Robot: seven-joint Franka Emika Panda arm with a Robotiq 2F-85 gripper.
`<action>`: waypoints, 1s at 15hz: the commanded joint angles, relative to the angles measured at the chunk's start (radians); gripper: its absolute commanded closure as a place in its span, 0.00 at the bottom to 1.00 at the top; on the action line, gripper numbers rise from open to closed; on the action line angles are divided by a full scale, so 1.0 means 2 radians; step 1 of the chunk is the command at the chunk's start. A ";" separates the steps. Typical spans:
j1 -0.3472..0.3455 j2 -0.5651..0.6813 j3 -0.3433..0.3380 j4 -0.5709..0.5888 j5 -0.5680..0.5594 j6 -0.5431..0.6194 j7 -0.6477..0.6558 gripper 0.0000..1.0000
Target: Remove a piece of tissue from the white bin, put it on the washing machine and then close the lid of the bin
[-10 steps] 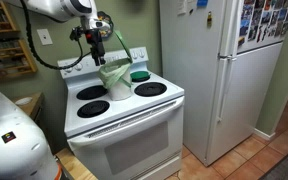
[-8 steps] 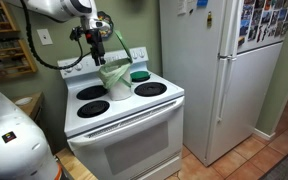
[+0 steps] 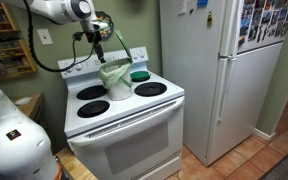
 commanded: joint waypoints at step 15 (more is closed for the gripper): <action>0.028 0.059 -0.027 -0.089 -0.075 0.285 0.068 0.67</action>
